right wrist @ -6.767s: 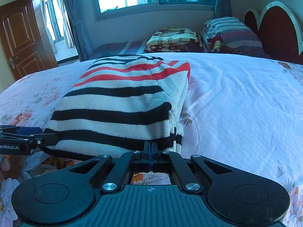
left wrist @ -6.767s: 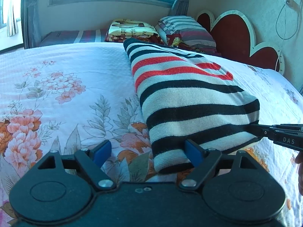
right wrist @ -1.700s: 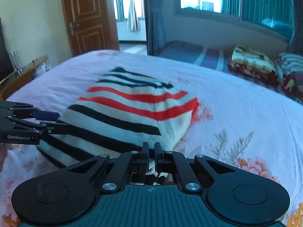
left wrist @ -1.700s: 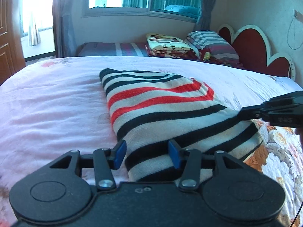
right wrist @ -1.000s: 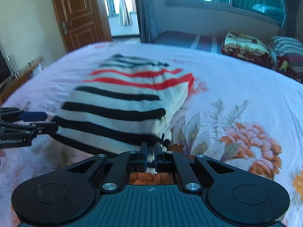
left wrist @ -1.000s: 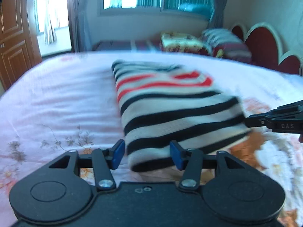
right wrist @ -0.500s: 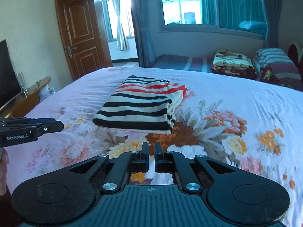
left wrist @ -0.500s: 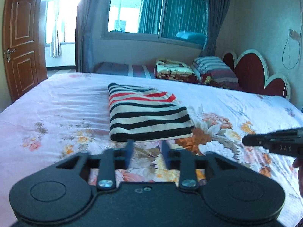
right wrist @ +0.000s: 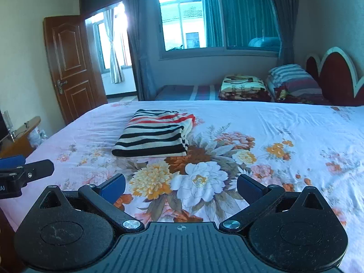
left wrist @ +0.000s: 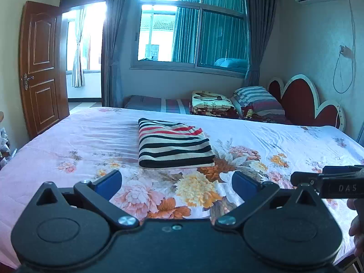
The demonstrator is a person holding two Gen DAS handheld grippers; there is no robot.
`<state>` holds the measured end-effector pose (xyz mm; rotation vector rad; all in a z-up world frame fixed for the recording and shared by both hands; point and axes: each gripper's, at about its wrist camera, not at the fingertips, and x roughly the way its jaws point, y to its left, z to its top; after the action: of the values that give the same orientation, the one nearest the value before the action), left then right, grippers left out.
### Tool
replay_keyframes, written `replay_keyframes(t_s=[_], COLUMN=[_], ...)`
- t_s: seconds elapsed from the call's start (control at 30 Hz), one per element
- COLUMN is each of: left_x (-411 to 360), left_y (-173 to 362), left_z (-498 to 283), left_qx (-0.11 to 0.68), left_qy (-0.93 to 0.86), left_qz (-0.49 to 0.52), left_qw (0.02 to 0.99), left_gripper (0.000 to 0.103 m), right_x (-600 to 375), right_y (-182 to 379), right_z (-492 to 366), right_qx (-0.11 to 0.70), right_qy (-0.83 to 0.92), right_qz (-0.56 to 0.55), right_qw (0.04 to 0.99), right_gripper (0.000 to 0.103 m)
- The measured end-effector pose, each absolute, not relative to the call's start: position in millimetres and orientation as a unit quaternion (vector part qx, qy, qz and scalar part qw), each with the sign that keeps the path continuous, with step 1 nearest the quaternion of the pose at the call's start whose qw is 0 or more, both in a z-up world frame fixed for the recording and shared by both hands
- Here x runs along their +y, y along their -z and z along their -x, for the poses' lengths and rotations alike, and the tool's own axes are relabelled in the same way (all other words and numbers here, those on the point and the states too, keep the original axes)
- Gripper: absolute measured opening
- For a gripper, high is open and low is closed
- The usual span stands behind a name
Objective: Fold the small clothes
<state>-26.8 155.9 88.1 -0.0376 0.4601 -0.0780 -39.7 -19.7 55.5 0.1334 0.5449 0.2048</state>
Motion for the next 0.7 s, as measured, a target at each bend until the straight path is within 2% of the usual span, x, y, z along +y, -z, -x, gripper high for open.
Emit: replay_keyframes(t_s=[0.7], left_x=[129], left_y=[-105], left_z=[58], left_qx=[0.197], left_qy=[0.055], left_qz=[-0.004], left_qw=[0.979], left_gripper=[0.103], right_x=[-44], right_y=[-80], right_z=[80], right_qx=[0.249], right_qy=[-0.082], right_qz=[-0.072], right_qw=[0.962], right_gripper=[0.103])
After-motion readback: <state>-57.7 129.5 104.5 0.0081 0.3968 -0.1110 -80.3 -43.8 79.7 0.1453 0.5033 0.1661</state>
